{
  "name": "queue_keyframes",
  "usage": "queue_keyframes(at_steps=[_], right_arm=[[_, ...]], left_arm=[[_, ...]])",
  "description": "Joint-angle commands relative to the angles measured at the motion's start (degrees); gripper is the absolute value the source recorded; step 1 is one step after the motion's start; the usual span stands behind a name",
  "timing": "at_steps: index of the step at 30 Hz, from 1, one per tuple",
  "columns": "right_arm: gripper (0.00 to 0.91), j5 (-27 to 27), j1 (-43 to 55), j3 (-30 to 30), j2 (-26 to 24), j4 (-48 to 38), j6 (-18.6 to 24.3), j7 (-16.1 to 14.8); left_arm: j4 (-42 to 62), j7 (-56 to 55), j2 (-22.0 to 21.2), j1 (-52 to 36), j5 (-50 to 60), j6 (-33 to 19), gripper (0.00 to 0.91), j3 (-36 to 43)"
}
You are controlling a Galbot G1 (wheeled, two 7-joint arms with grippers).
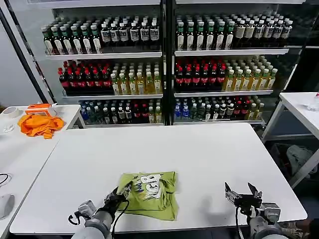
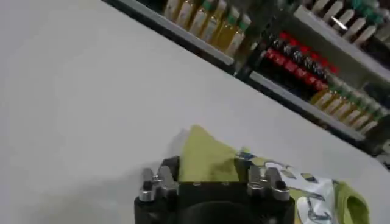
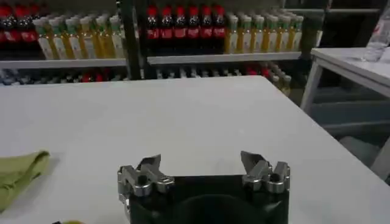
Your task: Fold and organize the clothes.
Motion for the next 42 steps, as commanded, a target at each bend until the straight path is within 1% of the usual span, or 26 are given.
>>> queue_keyframes(at_steps=[1,11,17,20,21,22,23,25,27,28,29,30,31,33,34,35,36,37,38,39,40,41,42], right_arm=[[0.907,0.0,-0.5,0.2,0.3,0.6,0.0,0.0],[0.907,0.0,-1.9,1.2,0.5,2.1,0.0,0.0],[0.907,0.1,-2.4,1.7,0.6,2.6,0.1,0.0],[0.907,0.3,-2.2,1.8,0.5,2.6,0.2,-0.1],[0.907,0.4,-2.1,1.8,0.4,2.7,0.2,-0.1],[0.907,0.5,-2.0,1.8,0.2,2.7,0.1,-0.1],[0.907,0.6,-1.9,1.9,0.0,2.7,0.2,-0.1],[0.907,1.2,-1.6,2.1,-0.4,2.7,0.2,-0.1],[0.907,1.6,-1.2,2.2,-0.7,2.5,0.1,-0.1],[0.907,1.7,-1.0,2.2,-0.8,2.4,0.2,-0.1],[0.907,1.8,-0.7,2.2,-0.8,2.3,0.2,-0.1],[0.907,1.8,-0.6,2.1,-0.8,2.3,0.2,-0.1],[0.907,1.8,-0.4,2.0,-0.8,2.2,0.2,-0.1],[0.907,1.8,-0.3,1.8,-0.6,2.2,0.2,-0.1],[0.907,1.7,-0.3,1.8,-0.6,2.2,0.2,-0.1],[0.907,1.7,-0.3,1.7,-0.5,2.1,0.2,-0.2],[0.907,1.6,-0.4,1.7,-0.5,2.0,0.3,-0.2],[0.907,1.6,-0.4,1.7,-0.5,2.0,0.3,-0.2],[0.907,1.6,-0.5,1.8,-0.5,1.8,0.4,-0.2],[0.907,1.6,-0.6,1.9,-0.5,1.8,0.4,-0.2],[0.907,1.6,-0.7,1.9,-0.6,1.8,0.5,-0.2],[0.907,1.6,-0.8,2.2,-0.7,1.8,0.6,-0.3],[0.907,1.6,-1.0,2.4,-0.8,1.8,0.6,-0.3]], left_arm=[[2.5,1.8,-1.0,-0.2,-14.0,-1.7,0.02,-2.0],[0.6,5.0,-2.4,0.6,-19.3,-2.9,0.02,-3.6],[-4.9,4.5,-1.8,0.8,-23.0,-2.2,0.02,-9.0],[-5.8,6.7,1.2,0.4,-19.0,-1.8,0.02,-15.4],[-5.9,7.1,2.1,-0.1,-18.3,-1.1,0.02,-18.7],[-6.0,7.3,4.1,-0.2,-18.2,-0.8,0.02,-20.6],[-6.1,7.6,5.5,-1.0,-18.2,-0.3,0.02,-24.9],[-6.2,8.2,10.2,-2.0,-18.0,0.9,0.02,-31.6],[-6.6,9.1,15.7,-2.4,-15.7,2.5,0.02,-37.0],[-6.8,9.9,17.0,-2.2,-13.9,2.8,0.02,-38.7],[-7.6,10.4,19.8,-1.9,-11.4,3.1,0.02,-39.7],[-8.2,10.8,20.9,-1.6,-6.9,3.9,0.02,-40.1],[-9.3,11.1,21.7,-1.0,-4.2,3.8,0.02,-39.6],[-12.1,11.5,21.8,0.5,7.3,3.7,0.02,-36.3],[-14.1,11.6,21.4,1.3,13.6,3.4,0.02,-32.9],[-14.8,11.8,20.1,2.9,20.8,2.1,0.02,-30.4],[-14.9,11.8,18.6,4.2,30.4,1.1,0.02,-23.7],[-14.5,11.7,17.7,4.8,32.7,0.5,0.02,-21.8],[-13.1,11.3,16.5,5.4,41.7,-0.2,0.02,-14.9],[-10.0,11.1,15.3,5.9,53.1,-3.1,0.02,-8.7],[-8.5,10.6,14.5,6.0,56.7,-4.5,0.02,-5.8],[-5.7,9.9,13.3,5.8,63.4,-7.4,0.02,-1.8],[-2.1,8.8,12.0,5.1,71.9,-8.8,0.02,1.6]])
